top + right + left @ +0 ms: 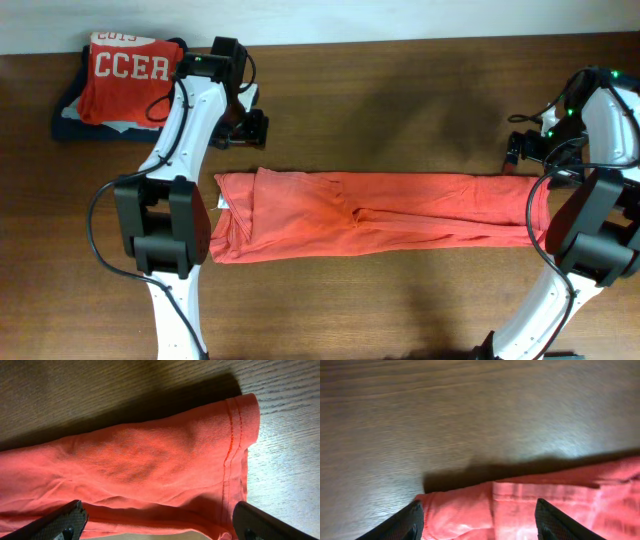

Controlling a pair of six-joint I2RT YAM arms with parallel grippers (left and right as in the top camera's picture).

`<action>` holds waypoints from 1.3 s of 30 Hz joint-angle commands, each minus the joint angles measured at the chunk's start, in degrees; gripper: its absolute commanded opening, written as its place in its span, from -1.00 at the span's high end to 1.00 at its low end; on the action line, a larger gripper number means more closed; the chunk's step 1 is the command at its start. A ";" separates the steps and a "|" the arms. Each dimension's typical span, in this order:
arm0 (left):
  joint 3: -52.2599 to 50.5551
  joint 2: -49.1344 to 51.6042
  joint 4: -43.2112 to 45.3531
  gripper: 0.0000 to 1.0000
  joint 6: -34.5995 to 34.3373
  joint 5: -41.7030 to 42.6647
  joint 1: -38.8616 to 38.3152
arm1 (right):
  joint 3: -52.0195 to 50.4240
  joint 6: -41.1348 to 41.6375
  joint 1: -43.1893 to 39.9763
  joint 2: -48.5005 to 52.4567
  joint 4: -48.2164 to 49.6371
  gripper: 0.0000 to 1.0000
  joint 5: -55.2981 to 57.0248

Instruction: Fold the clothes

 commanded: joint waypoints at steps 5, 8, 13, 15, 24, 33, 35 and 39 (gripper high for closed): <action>1.31 -1.44 -9.05 -0.99 -2.12 3.17 0.35 | 0.74 0.04 -0.17 -0.33 0.00 -0.97 -0.24; 1.31 -1.90 -16.72 -0.84 -2.99 3.10 0.33 | 0.74 0.04 -0.17 -0.33 0.00 -0.97 -0.24; 1.31 -8.35 -19.78 -0.68 -2.99 3.10 0.17 | 0.74 0.04 -0.15 -0.33 0.00 -0.97 -0.26; 1.31 -13.42 -19.52 -0.68 -2.99 3.08 0.13 | 0.74 0.04 -0.17 -0.33 0.00 -0.97 -0.24; -4.81 -34.93 -20.55 -0.87 -4.09 3.39 -2.16 | 0.74 0.04 -0.17 -0.33 0.00 -0.97 -0.26; -37.51 -42.05 0.09 -0.81 -6.86 3.19 -4.96 | 0.74 0.04 -0.15 -0.33 0.00 -0.97 -0.26; -42.64 -41.59 6.10 -0.79 -6.84 3.19 -4.74 | 0.74 0.04 -0.15 -0.33 0.00 -0.97 -0.24; -49.88 -39.65 16.09 -0.66 -6.80 3.21 -4.72 | 0.74 0.04 -0.17 -0.33 0.00 -0.97 -0.24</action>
